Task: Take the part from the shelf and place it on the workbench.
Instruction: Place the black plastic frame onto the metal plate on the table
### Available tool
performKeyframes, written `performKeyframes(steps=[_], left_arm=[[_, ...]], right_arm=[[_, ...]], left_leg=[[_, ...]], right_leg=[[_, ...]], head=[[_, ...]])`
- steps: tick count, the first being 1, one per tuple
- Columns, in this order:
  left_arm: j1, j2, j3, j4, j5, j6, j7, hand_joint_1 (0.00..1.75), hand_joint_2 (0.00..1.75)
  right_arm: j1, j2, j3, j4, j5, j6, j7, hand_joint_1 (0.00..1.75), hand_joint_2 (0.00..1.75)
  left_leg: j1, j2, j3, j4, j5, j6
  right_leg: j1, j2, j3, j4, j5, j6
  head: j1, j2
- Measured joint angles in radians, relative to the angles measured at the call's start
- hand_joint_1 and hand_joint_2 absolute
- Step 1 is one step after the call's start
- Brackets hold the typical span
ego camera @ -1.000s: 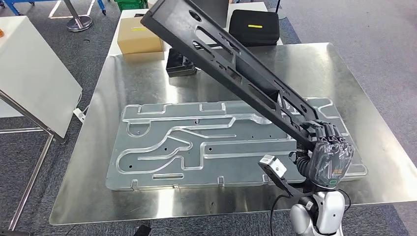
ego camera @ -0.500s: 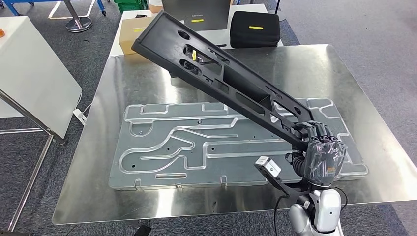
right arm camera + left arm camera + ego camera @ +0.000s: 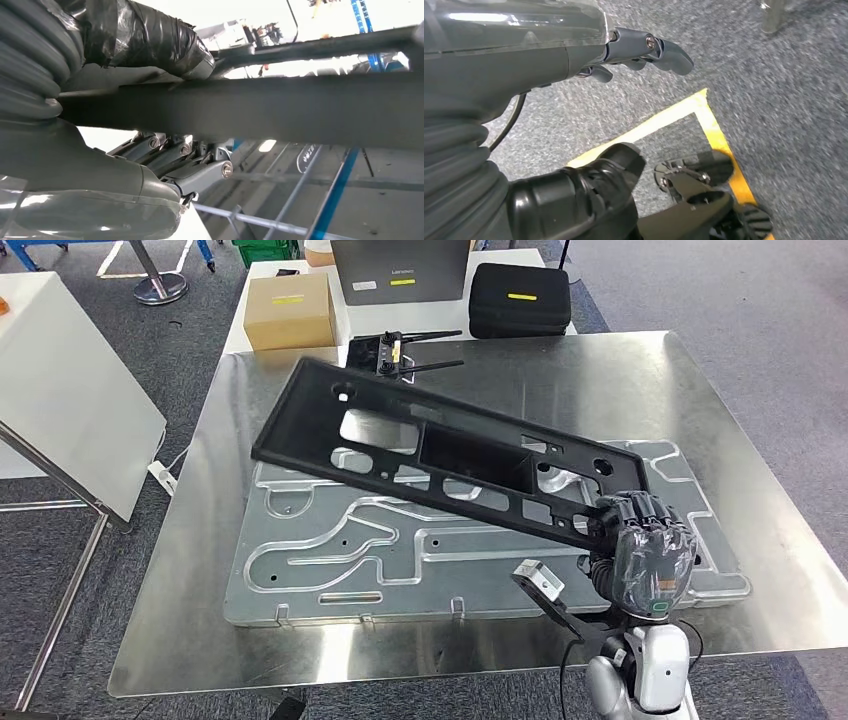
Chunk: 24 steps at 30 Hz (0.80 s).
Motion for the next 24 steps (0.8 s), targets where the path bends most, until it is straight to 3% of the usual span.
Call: performKeyframes(steps=[5, 11, 15, 17, 21, 24], left_arm=[[-0.001, 0.000, -0.009, 0.000, -0.007, 0.001, 0.009, 0.00, 0.00], [-0.001, 0.000, -0.016, 0.000, -0.007, 0.001, 0.009, 0.00, 0.00], [-0.002, 0.000, -0.016, 0.000, -0.008, 0.001, 0.010, 0.00, 0.00], [-0.003, 0.000, -0.017, 0.000, -0.011, 0.000, 0.015, 0.00, 0.00], [-0.008, -0.001, -0.024, 0.000, -0.018, -0.002, 0.029, 0.00, 0.00], [-0.012, -0.001, -0.033, 0.000, -0.023, -0.003, 0.036, 0.00, 0.00]], right_arm=[[-0.031, -0.034, 0.029, 0.026, 0.096, 0.000, 0.093, 1.45, 1.75], [-0.044, -0.052, 0.041, 0.046, 0.105, 0.000, 0.099, 1.45, 1.75], [-0.047, -0.059, 0.048, 0.054, 0.116, 0.000, 0.111, 1.55, 1.75], [-0.065, -0.080, 0.057, 0.068, 0.142, 0.000, 0.163, 1.58, 1.75], [-0.163, -0.180, 0.126, 0.161, 0.165, 0.004, 0.367, 1.63, 1.75], [-0.233, -0.230, 0.177, 0.244, 0.166, 0.015, 0.429, 1.61, 1.75]], left_leg=[[0.000, 0.000, 0.001, 0.000, 0.000, 0.000], [0.000, 0.000, 0.001, 0.000, 0.000, 0.000], [0.000, 0.000, 0.001, 0.000, 0.000, 0.000], [0.000, 0.000, 0.000, 0.000, 0.000, 0.000], [-0.001, 0.000, 0.000, 0.001, 0.000, 0.000], [-0.001, 0.000, 0.000, 0.003, 0.000, 0.000]], right_leg=[[0.000, 0.000, 0.000, 0.000, 0.000, 0.000], [0.000, 0.000, 0.000, 0.000, 0.000, 0.001], [0.000, 0.000, 0.000, 0.000, 0.000, 0.001], [0.000, 0.000, 0.000, 0.000, 0.001, 0.001], [-0.002, 0.000, 0.001, 0.000, 0.002, 0.004], [-0.002, 0.001, 0.001, 0.000, 0.003, 0.005]], head=[[0.000, 0.000], [0.000, 0.000], [0.000, 0.000], [0.000, 0.000], [0.000, 0.000], [0.000, 0.000]])
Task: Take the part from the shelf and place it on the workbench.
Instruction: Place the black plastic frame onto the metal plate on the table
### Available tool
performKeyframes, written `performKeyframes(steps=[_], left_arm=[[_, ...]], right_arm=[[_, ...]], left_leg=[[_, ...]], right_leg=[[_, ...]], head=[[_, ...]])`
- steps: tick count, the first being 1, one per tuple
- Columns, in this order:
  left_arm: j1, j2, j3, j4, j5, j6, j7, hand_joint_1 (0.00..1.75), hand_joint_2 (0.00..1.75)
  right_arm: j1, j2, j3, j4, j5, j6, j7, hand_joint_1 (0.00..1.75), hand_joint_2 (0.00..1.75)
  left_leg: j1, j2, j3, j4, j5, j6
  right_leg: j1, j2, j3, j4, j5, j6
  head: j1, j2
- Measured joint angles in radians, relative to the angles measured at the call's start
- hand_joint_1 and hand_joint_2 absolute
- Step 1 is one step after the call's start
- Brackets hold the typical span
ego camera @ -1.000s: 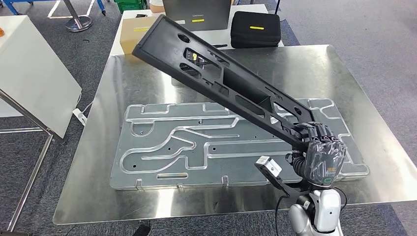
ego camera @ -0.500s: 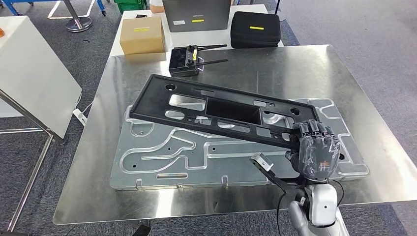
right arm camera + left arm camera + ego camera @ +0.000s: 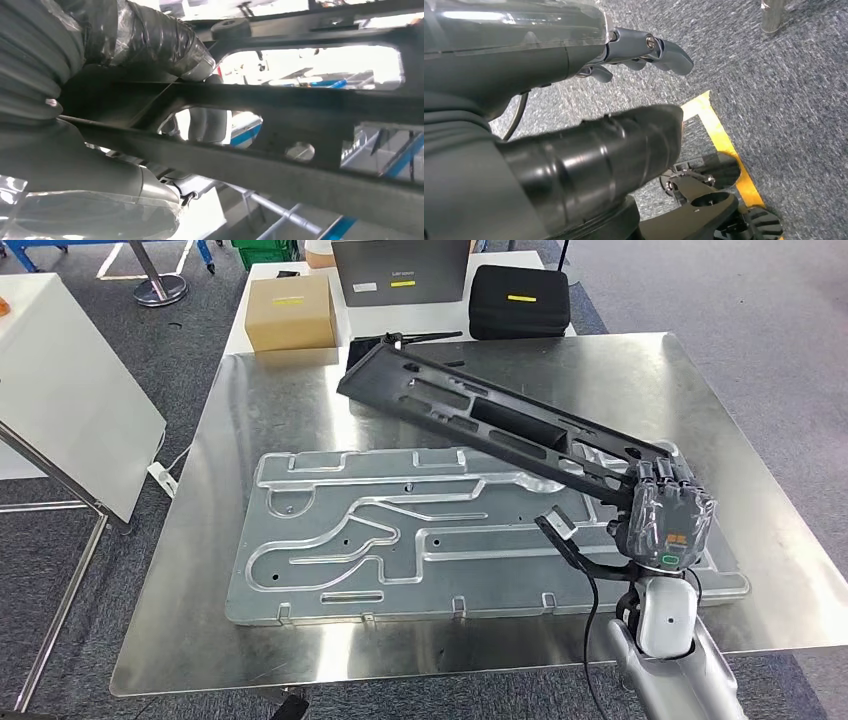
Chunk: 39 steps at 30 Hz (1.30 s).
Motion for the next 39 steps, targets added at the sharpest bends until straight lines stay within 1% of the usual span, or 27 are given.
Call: performKeyframes(steps=[4, 9, 12, 17, 24, 28, 29, 30, 33, 34, 35, 39], left_arm=[[-0.006, -0.001, -0.010, 0.000, -0.004, -0.002, 0.006, 0.00, 0.00], [-0.010, -0.002, -0.015, 0.000, -0.004, -0.006, 0.012, 0.00, 0.00], [-0.011, -0.002, -0.021, 0.000, -0.004, -0.007, 0.017, 0.00, 0.00], [-0.012, -0.002, -0.033, 0.000, -0.001, -0.007, 0.021, 0.00, 0.00], [-0.013, -0.002, -0.034, 0.000, -0.001, -0.008, 0.022, 0.00, 0.00], [-0.013, -0.002, -0.034, 0.000, 0.000, -0.008, 0.022, 0.00, 0.00], [-0.013, -0.002, -0.034, 0.000, 0.001, -0.008, 0.022, 0.00, 0.00], [-0.013, -0.002, -0.034, 0.000, 0.003, -0.008, 0.022, 0.00, 0.00], [-0.012, -0.002, -0.034, 0.000, 0.010, -0.006, 0.022, 0.00, 0.00], [-0.011, -0.002, -0.034, 0.000, 0.012, -0.006, 0.022, 0.00, 0.00], [-0.010, -0.002, -0.034, 0.000, 0.014, -0.004, 0.021, 0.00, 0.00], [-0.009, -0.002, -0.034, 0.000, 0.019, 0.003, 0.020, 0.00, 0.00]], right_arm=[[-0.060, -0.029, 0.051, 0.095, 0.000, 0.028, 0.040, 1.58, 1.75], [-0.107, -0.058, 0.122, 0.213, 0.000, 0.077, 0.095, 1.59, 1.75], [-0.122, -0.063, 0.148, 0.301, 0.000, 0.088, 0.109, 1.58, 1.75], [-0.145, -0.063, 0.166, 0.439, 0.000, 0.078, 0.116, 1.59, 1.75], [-0.169, -0.063, 0.170, 0.507, 0.003, 0.071, 0.117, 1.60, 1.75], [-0.180, -0.062, 0.176, 0.534, 0.003, 0.070, 0.115, 1.56, 1.75], [-0.183, -0.062, 0.176, 0.542, 0.003, 0.066, 0.114, 1.58, 1.75], [-0.184, -0.062, 0.176, 0.552, 0.003, 0.060, 0.113, 1.37, 1.75], [-0.188, -0.063, 0.173, 0.579, 0.003, 0.038, 0.097, 0.18, 1.75], [-0.187, -0.063, 0.169, 0.587, 0.003, 0.030, 0.085, 0.00, 1.75], [-0.186, -0.063, 0.164, 0.594, 0.003, 0.024, 0.073, 0.00, 1.75], [-0.176, -0.070, 0.145, 0.613, 0.003, 0.005, 0.046, 0.00, 0.00]], left_leg=[[0.000, 0.000, 0.001, 0.001, 0.000, 0.000], [0.000, -0.001, 0.000, 0.001, 0.000, 0.000], [0.000, -0.001, 0.000, 0.001, 0.000, 0.000], [0.000, -0.001, 0.000, 0.001, 0.000, 0.000], [0.000, -0.001, 0.000, 0.002, 0.000, 0.000], [0.000, -0.001, 0.001, 0.003, 0.000, 0.000], [0.000, -0.001, 0.002, 0.003, 0.000, 0.000], [0.000, -0.001, 0.002, 0.003, 0.000, 0.000], [0.000, -0.001, 0.003, 0.004, 0.000, 0.000], [0.000, -0.001, 0.003, 0.004, 0.000, 0.000], [0.000, -0.001, 0.003, 0.004, 0.000, 0.000], [0.000, -0.001, 0.003, 0.005, 0.000, 0.001]], right_leg=[[0.000, 0.000, 0.000, 0.000, 0.000, 0.001], [0.000, -0.001, 0.000, 0.000, 0.000, 0.001], [0.000, -0.001, 0.000, 0.000, 0.000, 0.001], [0.000, -0.002, 0.000, 0.000, 0.000, 0.001], [0.000, -0.001, 0.001, 0.000, 0.000, 0.001], [0.000, -0.001, 0.002, 0.000, 0.001, 0.001], [0.000, -0.001, 0.003, 0.000, 0.001, 0.001], [0.000, -0.001, 0.003, 0.000, 0.001, 0.001], [0.000, -0.001, 0.004, 0.000, 0.001, 0.002], [0.000, -0.001, 0.004, 0.000, 0.001, 0.002], [0.000, -0.001, 0.004, 0.000, 0.001, 0.002], [0.000, -0.001, 0.004, -0.001, 0.001, 0.002]], head=[[0.000, 0.000], [0.000, 0.000], [0.000, 0.000], [0.000, 0.000], [0.000, 0.000], [0.000, 0.000], [0.000, 0.000], [0.000, 0.000], [0.000, 0.000], [0.000, 0.000], [0.000, 0.000], [0.000, 0.000]])
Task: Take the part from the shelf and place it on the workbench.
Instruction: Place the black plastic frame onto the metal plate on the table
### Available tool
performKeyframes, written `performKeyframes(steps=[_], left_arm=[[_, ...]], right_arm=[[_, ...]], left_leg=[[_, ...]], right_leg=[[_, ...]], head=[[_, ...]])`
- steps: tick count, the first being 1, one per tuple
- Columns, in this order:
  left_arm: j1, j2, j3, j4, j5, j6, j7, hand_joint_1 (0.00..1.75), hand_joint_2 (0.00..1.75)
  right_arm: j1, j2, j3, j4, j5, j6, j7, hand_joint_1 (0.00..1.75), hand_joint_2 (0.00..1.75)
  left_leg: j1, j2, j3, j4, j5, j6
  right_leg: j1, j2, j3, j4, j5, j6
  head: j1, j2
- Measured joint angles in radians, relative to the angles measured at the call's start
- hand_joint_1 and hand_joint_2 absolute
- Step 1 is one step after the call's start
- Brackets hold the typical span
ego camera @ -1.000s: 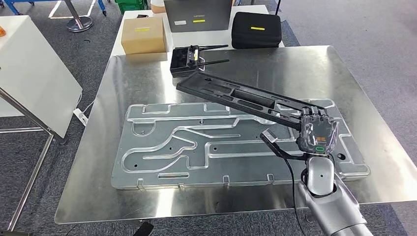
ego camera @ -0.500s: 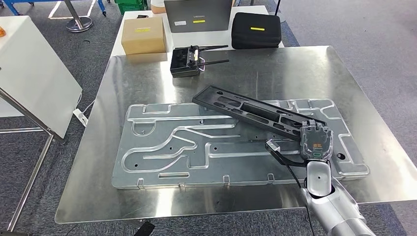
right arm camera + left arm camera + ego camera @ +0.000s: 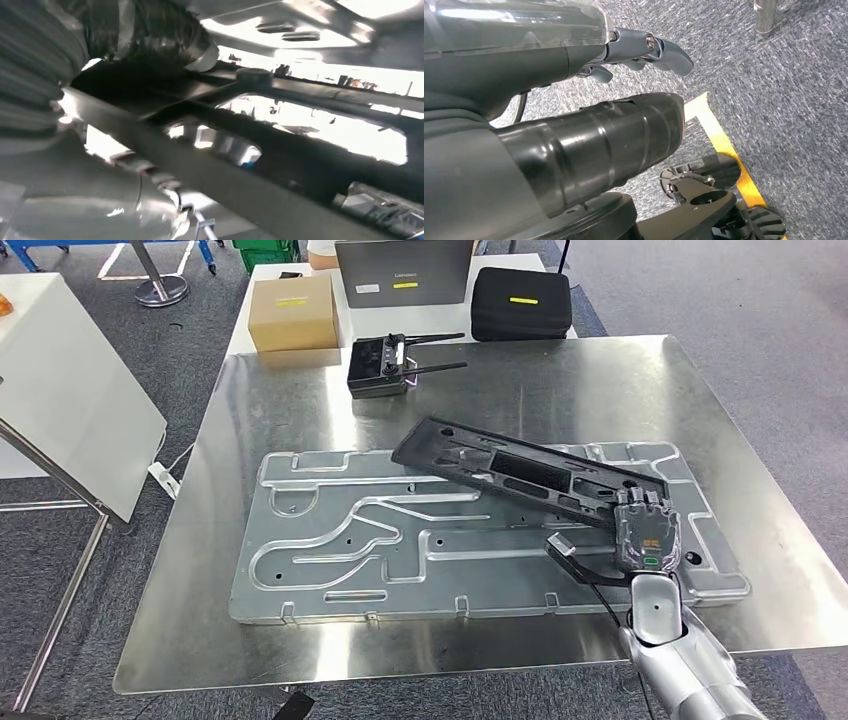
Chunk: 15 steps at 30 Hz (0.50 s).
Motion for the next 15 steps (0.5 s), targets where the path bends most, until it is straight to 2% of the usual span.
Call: performKeyframes(steps=[4, 8, 11, 15], left_arm=[[0.002, 0.000, 0.000, 0.000, 0.011, 0.002, -0.007, 0.00, 0.00], [0.006, 0.000, 0.001, 0.000, 0.024, 0.004, -0.017, 0.00, 0.00], [0.014, 0.001, 0.003, 0.000, 0.037, 0.007, -0.022, 0.00, 0.00], [0.026, 0.003, 0.006, 0.000, 0.049, 0.016, -0.031, 0.00, 0.00]], right_arm=[[0.013, -0.020, -0.022, -0.008, 0.000, -0.020, -0.040, 0.00, 0.00], [0.045, -0.054, -0.072, -0.058, -0.009, -0.001, -0.169, 0.00, 0.00], [0.106, -0.091, -0.122, -0.142, -0.036, 0.027, -0.250, 0.00, 0.00], [0.227, -0.138, -0.181, -0.314, -0.054, 0.061, -0.282, 0.00, 0.00]], left_leg=[[0.000, 0.000, 0.002, 0.000, -0.001, 0.001], [0.000, 0.000, 0.004, 0.000, -0.002, 0.002], [0.000, 0.000, 0.004, 0.000, -0.003, 0.004], [0.000, 0.000, 0.002, 0.000, -0.004, 0.005]], right_leg=[[0.000, 0.000, 0.002, 0.000, 0.000, 0.001], [0.000, 0.000, 0.004, -0.001, -0.001, 0.001], [0.001, 0.000, 0.005, -0.002, -0.001, 0.002], [0.000, -0.001, 0.005, -0.002, -0.002, 0.003]], head=[[0.000, 0.000], [0.000, 0.000], [0.000, 0.000], [0.000, 0.000]])
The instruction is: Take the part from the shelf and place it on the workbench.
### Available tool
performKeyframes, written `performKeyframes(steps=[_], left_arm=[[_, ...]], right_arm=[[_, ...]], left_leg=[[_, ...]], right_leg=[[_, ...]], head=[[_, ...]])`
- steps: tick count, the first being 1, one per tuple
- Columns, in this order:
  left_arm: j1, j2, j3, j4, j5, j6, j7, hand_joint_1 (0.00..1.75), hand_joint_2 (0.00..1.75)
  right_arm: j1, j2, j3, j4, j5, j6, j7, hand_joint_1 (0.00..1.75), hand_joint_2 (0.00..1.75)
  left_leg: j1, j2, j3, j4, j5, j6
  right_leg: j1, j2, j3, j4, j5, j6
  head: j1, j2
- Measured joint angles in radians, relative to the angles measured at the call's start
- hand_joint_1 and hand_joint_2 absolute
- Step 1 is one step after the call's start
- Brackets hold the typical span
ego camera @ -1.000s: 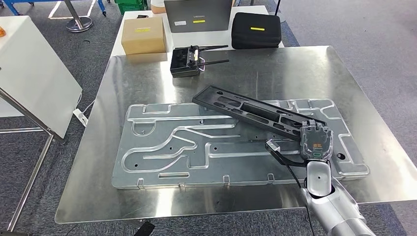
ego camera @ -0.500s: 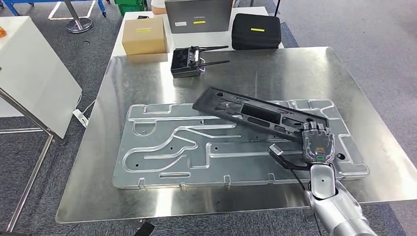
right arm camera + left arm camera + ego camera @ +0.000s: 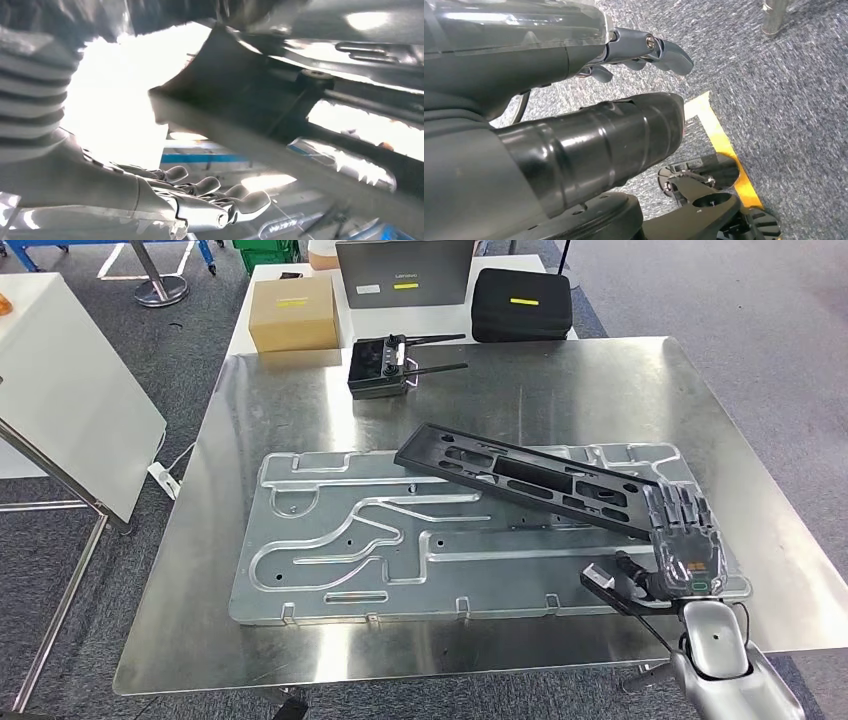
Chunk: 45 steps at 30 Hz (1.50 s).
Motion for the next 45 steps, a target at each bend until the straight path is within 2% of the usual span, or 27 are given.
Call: performKeyframes(steps=[2, 6, 10, 15, 17, 20, 22, 27, 30, 34, 38, 42, 45], left_arm=[[0.003, 0.000, 0.003, 0.000, 0.003, 0.003, -0.003, 0.00, 0.00], [0.007, 0.000, 0.011, 0.000, 0.015, 0.005, -0.011, 0.00, 0.00], [0.015, 0.002, 0.023, 0.000, 0.029, 0.006, -0.021, 0.00, 0.00], [0.016, 0.003, 0.029, 0.000, 0.033, 0.006, -0.024, 0.00, 0.00], [0.016, 0.003, 0.030, 0.000, 0.034, 0.007, -0.024, 0.00, 0.00], [0.017, 0.003, 0.035, 0.000, 0.034, 0.013, -0.023, 0.00, 0.00], [0.017, 0.003, 0.038, 0.000, 0.030, 0.023, -0.020, 0.00, 0.00], [0.016, -0.001, 0.038, 0.000, 0.021, 0.051, -0.015, 0.00, 0.00], [0.016, -0.002, 0.039, 0.000, 0.021, 0.060, -0.013, 0.00, 0.00], [0.015, -0.002, 0.040, 0.000, 0.021, 0.060, -0.012, 0.00, 0.00], [0.015, -0.002, 0.041, 0.000, 0.020, 0.063, -0.011, 0.00, 0.00], [0.016, -0.003, 0.042, 0.000, 0.017, 0.090, -0.003, 0.00, 0.00], [0.019, -0.003, 0.044, 0.000, 0.016, 0.116, 0.003, 0.00, 0.00]], right_arm=[[0.060, -0.018, -0.029, -0.094, -0.001, 0.009, -0.007, 0.00, 0.00], [0.170, -0.060, -0.085, -0.286, -0.028, 0.049, -0.024, 0.00, 1.75], [0.288, -0.120, -0.147, -0.478, -0.081, 0.102, -0.028, 0.00, 1.75], [0.358, -0.155, -0.186, -0.606, -0.091, 0.115, -0.032, 0.00, 1.75], [0.370, -0.158, -0.195, -0.633, -0.100, 0.100, -0.040, 0.00, 1.75], [0.386, -0.138, -0.209, -0.679, -0.157, 0.003, -0.101, 0.00, 1.75], [0.386, -0.068, -0.227, -0.724, -0.220, -0.052, -0.196, 0.00, 1.75], [0.364, 0.229, -0.324, -0.828, -0.423, -0.071, -0.525, 0.00, 1.75], [0.351, 0.365, -0.379, -0.866, -0.488, -0.073, -0.604, 0.00, 1.75], [0.346, 0.455, -0.418, -0.889, -0.495, -0.073, -0.614, 0.00, 1.75], [0.344, 0.501, -0.439, -0.899, -0.511, -0.073, -0.625, 0.00, 1.75], [0.356, 0.556, -0.457, -0.903, -0.652, -0.073, -0.689, 0.00, 1.75], [0.393, 0.602, -0.455, -0.916, -0.737, -0.073, -0.706, 0.00, 1.75]], left_leg=[[0.000, 0.000, -0.001, 0.000, -0.001, 0.001], [0.000, 0.000, -0.001, 0.000, -0.001, 0.001], [-0.001, 0.000, -0.004, 0.000, -0.002, 0.003], [-0.001, 0.001, -0.005, 0.000, -0.003, 0.003], [-0.001, 0.001, -0.004, 0.000, -0.003, 0.003], [-0.001, 0.001, -0.005, 0.000, -0.003, 0.003], [0.000, 0.002, -0.004, 0.000, -0.003, 0.003], [0.001, 0.002, -0.004, -0.001, -0.003, 0.002], [0.001, 0.002, -0.004, -0.002, -0.002, 0.001], [0.000, 0.002, -0.004, -0.002, -0.002, 0.001], [-0.001, 0.002, -0.004, -0.001, -0.002, 0.001], [-0.001, 0.002, -0.003, -0.001, -0.003, 0.002], [-0.005, 0.002, -0.005, 0.002, -0.005, 0.005]], right_leg=[[0.000, 0.000, -0.001, 0.000, 0.000, 0.000], [0.000, 0.000, -0.001, 0.000, -0.001, 0.002], [-0.001, 0.000, -0.002, 0.000, -0.002, 0.003], [-0.001, 0.003, -0.002, 0.000, -0.002, 0.004], [-0.001, 0.003, -0.002, 0.000, -0.002, 0.004], [-0.001, 0.003, -0.002, 0.000, -0.002, 0.004], [0.000, 0.004, -0.002, 0.000, -0.002, 0.004], [0.002, 0.004, -0.002, 0.000, -0.003, 0.002], [0.004, 0.004, -0.002, 0.000, -0.003, 0.002], [0.004, 0.004, -0.001, 0.000, -0.003, 0.002], [0.003, 0.004, -0.001, 0.000, -0.003, 0.003], [0.003, 0.004, -0.001, -0.001, -0.003, 0.003], [-0.002, 0.004, -0.001, -0.003, -0.002, 0.004]], head=[[0.000, 0.000], [0.000, 0.000], [0.000, 0.000], [0.000, 0.000], [0.000, 0.000], [0.000, 0.000], [0.000, 0.000], [0.000, 0.000], [0.000, 0.000], [0.000, 0.000], [0.000, 0.000], [0.000, 0.000], [0.000, 0.000]])
